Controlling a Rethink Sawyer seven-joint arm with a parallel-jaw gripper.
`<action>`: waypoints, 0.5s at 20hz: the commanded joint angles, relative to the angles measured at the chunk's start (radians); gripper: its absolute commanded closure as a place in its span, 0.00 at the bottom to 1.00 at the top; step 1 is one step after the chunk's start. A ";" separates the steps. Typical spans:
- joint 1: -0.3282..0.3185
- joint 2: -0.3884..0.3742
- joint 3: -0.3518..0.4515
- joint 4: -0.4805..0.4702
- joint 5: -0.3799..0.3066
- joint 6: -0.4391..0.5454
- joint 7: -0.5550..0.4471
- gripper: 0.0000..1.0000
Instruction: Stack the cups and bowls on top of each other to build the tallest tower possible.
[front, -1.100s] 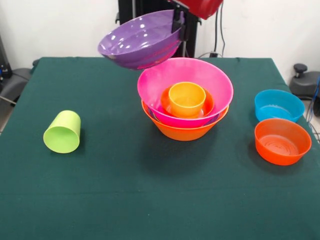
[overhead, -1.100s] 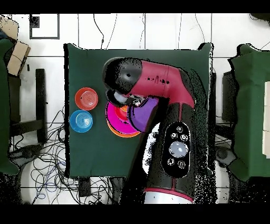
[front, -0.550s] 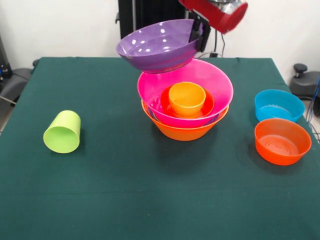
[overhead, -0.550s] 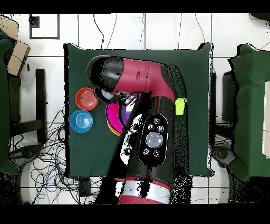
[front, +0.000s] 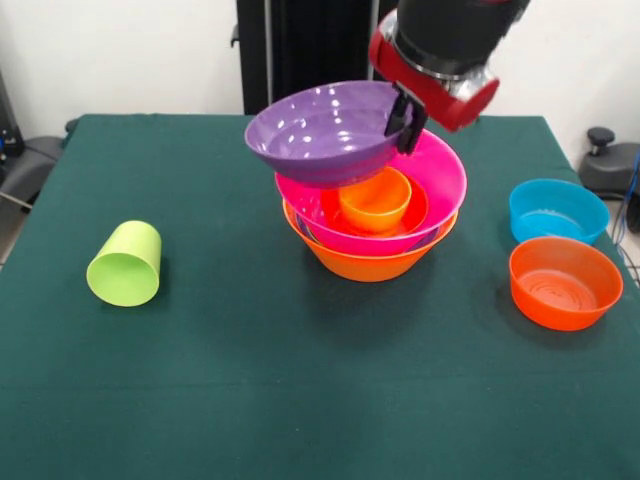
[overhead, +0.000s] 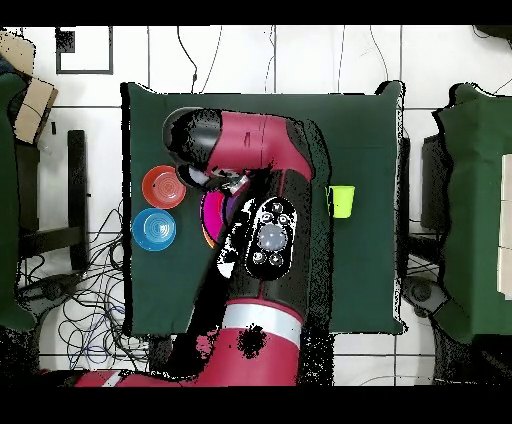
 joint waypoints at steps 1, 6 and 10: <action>0.004 0.106 0.045 -0.129 0.036 -0.021 0.218 1.00; 0.020 0.124 0.017 -0.159 0.049 0.000 0.212 0.00; 0.016 0.130 0.015 -0.175 0.051 0.017 0.203 0.00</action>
